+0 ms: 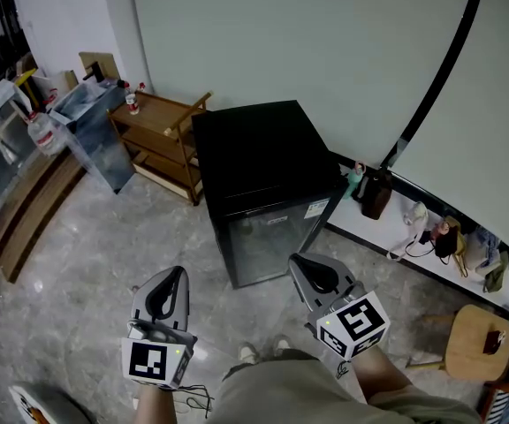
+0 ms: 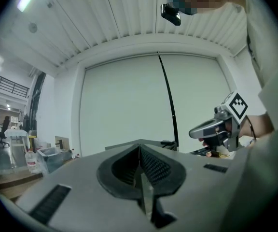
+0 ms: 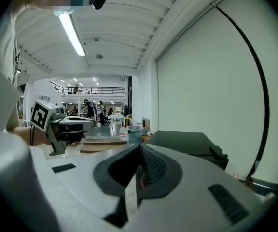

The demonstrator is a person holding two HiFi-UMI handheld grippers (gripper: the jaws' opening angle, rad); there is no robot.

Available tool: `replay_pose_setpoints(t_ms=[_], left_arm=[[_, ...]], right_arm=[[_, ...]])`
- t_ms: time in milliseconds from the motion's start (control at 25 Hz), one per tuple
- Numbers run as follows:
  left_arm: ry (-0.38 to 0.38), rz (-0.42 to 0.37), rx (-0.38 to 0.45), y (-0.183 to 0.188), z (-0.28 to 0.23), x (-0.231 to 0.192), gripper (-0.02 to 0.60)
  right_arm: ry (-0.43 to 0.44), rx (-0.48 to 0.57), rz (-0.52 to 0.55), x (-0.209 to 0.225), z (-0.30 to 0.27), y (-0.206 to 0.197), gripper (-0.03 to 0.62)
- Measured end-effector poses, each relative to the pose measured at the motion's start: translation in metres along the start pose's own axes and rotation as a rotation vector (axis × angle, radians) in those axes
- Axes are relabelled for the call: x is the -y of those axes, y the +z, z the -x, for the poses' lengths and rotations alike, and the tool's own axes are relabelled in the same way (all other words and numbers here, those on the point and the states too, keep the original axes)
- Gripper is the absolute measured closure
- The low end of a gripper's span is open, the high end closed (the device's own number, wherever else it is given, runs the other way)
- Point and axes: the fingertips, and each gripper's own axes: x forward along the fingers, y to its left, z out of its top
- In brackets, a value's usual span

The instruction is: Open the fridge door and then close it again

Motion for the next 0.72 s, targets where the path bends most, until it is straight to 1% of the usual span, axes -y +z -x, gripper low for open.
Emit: replay_pose_setpoints(t_ms=[160, 280, 320, 360, 440, 480, 600, 680, 720], left_arm=[[-0.017, 0.031, 0.029, 0.005, -0.013, 0.005, 0.574], [-0.052, 0.045, 0.005, 0.001, -0.022, 0.009, 0.571], [-0.068, 0.053, 0.008, 0.002, -0.026, 0.011, 0.569], [-0.079, 0.058, 0.017, 0.004, -0.028, 0.013, 0.560], [-0.088, 0.051, 0.035, 0.009, -0.034, 0.016, 0.508], [-0.089, 0.040, 0.035, 0.010, -0.037, 0.016, 0.494], [-0.103, 0.022, 0.025, 0.010, -0.047, 0.015, 0.477], [-0.128, 0.031, 0.029, 0.010, -0.056, 0.011, 0.472], [-0.142, 0.036, 0.035, 0.010, -0.061, 0.008, 0.460]], right_arm=[[0.024, -0.005, 0.007, 0.012, -0.007, 0.000, 0.597], [0.041, -0.005, -0.018, 0.020, -0.013, 0.000, 0.597], [0.050, -0.003, -0.028, 0.022, -0.015, 0.000, 0.597], [0.059, -0.001, -0.033, 0.023, -0.016, 0.001, 0.597], [0.068, 0.003, -0.034, 0.027, -0.019, 0.002, 0.597], [0.069, 0.005, -0.035, 0.029, -0.020, 0.002, 0.597], [0.067, 0.009, -0.041, 0.036, -0.023, 0.002, 0.597], [0.067, 0.012, -0.041, 0.041, -0.028, 0.003, 0.597], [0.068, 0.013, -0.039, 0.043, -0.030, 0.002, 0.597]])
